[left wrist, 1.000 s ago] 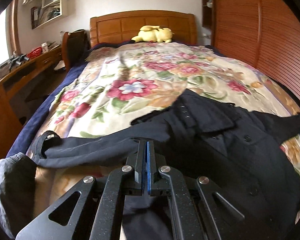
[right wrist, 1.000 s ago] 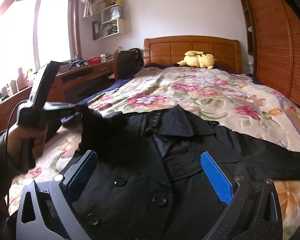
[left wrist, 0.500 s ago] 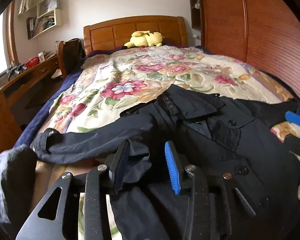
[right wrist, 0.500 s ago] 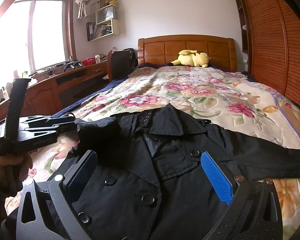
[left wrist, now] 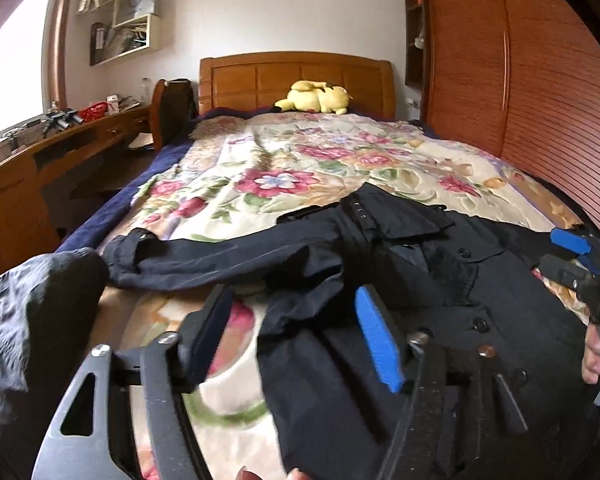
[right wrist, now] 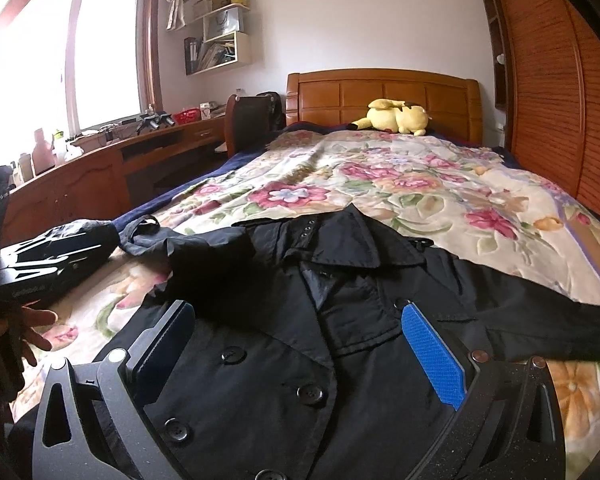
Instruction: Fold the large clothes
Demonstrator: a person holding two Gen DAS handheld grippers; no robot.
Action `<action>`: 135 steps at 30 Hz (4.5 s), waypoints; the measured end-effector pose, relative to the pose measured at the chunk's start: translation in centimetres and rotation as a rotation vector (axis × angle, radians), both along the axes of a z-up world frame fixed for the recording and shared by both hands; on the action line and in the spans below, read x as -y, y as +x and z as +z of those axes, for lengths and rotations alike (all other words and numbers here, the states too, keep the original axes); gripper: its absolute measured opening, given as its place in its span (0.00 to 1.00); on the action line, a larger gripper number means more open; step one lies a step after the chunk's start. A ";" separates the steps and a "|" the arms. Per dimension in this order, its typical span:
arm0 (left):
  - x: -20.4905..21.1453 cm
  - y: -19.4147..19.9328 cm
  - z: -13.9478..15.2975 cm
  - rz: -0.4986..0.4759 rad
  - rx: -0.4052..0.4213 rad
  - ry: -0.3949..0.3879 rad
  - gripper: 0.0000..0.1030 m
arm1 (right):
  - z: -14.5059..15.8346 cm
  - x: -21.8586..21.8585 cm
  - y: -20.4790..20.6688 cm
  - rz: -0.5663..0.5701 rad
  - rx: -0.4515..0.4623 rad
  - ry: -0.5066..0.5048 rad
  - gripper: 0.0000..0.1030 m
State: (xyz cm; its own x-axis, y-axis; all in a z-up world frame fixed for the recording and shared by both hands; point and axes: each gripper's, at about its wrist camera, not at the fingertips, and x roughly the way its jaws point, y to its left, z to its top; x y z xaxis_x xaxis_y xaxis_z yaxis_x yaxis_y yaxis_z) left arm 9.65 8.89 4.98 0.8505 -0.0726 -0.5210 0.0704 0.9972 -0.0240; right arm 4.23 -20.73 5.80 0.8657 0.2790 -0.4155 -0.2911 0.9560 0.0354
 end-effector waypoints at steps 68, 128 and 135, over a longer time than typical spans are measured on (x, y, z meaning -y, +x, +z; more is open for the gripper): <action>-8.0 -2.5 -3.3 0.007 -0.039 0.011 0.79 | -0.5 -11.9 9.0 0.250 -0.119 -0.222 0.72; -5.5 -2.9 -3.5 -0.031 -0.024 -0.013 0.79 | -1.0 1.7 3.3 -0.117 -0.116 -0.121 0.03; -4.6 -2.8 -3.1 -0.040 -0.021 -0.015 0.79 | -0.7 0.9 2.4 -0.043 -0.118 -0.121 0.39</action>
